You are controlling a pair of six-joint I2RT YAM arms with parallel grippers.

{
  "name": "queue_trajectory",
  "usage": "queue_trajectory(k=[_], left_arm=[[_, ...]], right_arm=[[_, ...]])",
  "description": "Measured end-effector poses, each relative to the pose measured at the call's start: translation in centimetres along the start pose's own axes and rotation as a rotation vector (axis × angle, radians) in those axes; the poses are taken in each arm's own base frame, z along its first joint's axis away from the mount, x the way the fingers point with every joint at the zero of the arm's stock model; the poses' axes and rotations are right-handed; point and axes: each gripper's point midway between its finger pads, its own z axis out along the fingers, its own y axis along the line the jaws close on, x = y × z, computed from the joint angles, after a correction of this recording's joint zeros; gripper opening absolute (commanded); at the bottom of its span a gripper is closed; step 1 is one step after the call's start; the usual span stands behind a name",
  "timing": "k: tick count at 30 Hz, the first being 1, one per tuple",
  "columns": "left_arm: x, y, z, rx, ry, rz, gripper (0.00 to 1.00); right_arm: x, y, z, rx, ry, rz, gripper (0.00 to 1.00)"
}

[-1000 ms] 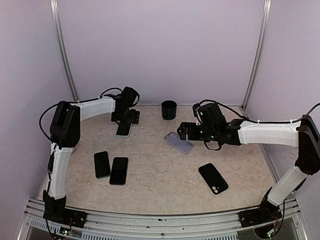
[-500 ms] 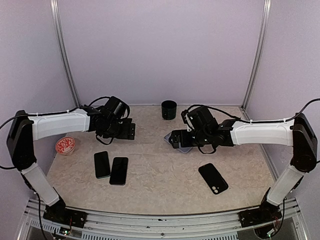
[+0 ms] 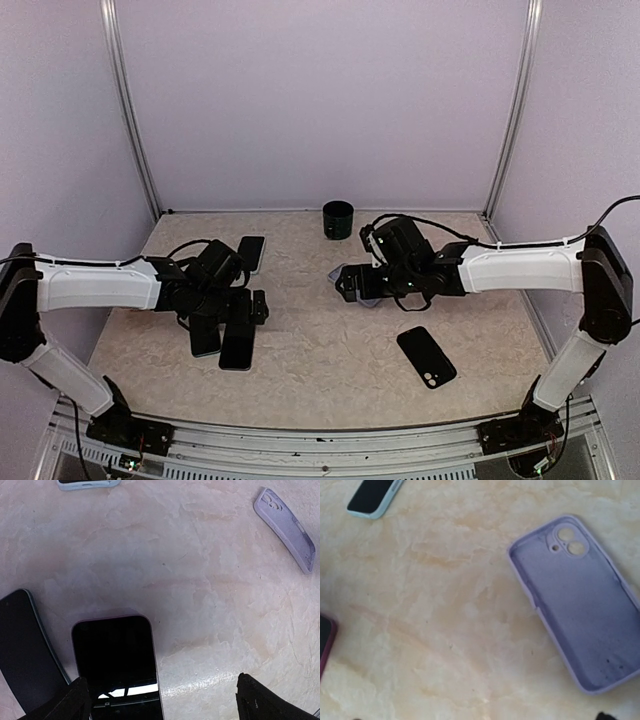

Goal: Put the phone into the phone case
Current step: Move the phone with the phone case to the corner of the board, then move the phone to the center of the board.

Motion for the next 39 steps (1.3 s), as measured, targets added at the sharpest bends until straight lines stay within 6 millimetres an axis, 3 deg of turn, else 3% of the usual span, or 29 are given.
queue_trajectory(k=[8,25,34,39], left_arm=[[1.4,1.3,2.3,-0.093,0.023,-0.008,0.99],[3.4,3.1,5.1,-0.178,0.067,-0.005,0.99],[3.4,3.0,5.0,-0.156,0.047,-0.037,0.99],[4.8,1.5,4.2,-0.103,0.072,-0.057,0.99]], right_arm=[[1.6,-1.0,-0.5,0.011,0.018,0.002,0.99],[1.9,-1.2,-1.2,0.001,0.003,0.025,0.99],[2.0,-1.2,-1.2,0.0,0.005,0.026,0.99],[2.0,-1.2,-1.2,0.0,0.005,0.026,0.99]])
